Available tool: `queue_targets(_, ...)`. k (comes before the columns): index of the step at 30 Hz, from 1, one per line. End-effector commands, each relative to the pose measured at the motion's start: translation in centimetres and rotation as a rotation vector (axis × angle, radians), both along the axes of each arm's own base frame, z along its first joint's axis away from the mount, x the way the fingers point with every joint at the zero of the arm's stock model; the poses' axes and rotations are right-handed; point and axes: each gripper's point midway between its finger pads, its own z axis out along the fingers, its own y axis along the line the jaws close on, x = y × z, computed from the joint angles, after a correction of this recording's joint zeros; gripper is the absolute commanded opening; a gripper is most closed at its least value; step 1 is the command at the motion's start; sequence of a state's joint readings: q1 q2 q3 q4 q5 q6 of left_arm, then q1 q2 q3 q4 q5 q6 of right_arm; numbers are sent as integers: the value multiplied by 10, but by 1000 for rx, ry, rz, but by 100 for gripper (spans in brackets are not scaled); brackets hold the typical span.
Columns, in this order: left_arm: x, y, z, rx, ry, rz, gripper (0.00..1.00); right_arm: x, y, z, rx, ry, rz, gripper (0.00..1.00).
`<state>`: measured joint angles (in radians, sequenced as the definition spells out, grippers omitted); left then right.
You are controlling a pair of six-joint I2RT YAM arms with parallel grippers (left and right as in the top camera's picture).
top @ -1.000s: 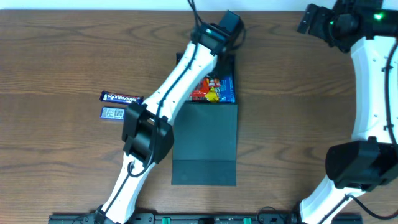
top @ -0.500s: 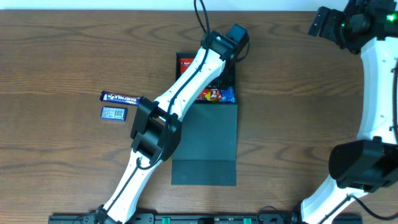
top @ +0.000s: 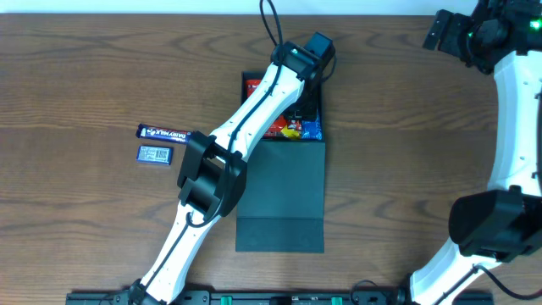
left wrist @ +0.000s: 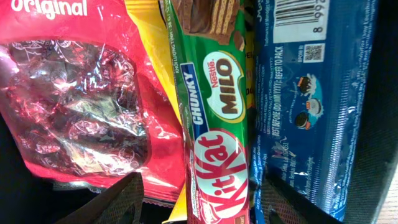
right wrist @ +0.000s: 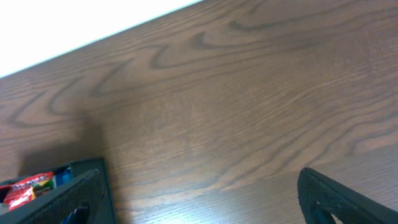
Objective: Pack container
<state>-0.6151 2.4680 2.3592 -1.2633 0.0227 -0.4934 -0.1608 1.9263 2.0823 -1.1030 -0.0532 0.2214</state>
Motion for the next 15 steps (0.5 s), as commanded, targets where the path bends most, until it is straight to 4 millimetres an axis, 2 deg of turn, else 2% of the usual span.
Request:
queue_targets(1,8,3,25,-35,-45,16,61,-3,-3,5,-11,-10,7,99)
queue_targets(5,17,17,73,-59,-143,42,61,-3,-2,6,-9,-10,9,99)
queue_targets(7,20,40,102,0,-220,73,61,-3,-2,6,-8,-10,9,99)
queue_targets(8,21,58,120,48,-264,98,61,-3,-2,6,-9,-10,9,99)
queue_targets(11,14,106,156,116,-312,221,64,-3,-2,5,-5,-10,7,99)
queue_targets(13,7,140,167,139,-299,352,67,-3,0,5,3,-11,9,99)
queue_targets(15,0,177,169,165,-259,499,70,-2,3,6,15,-13,16,99)
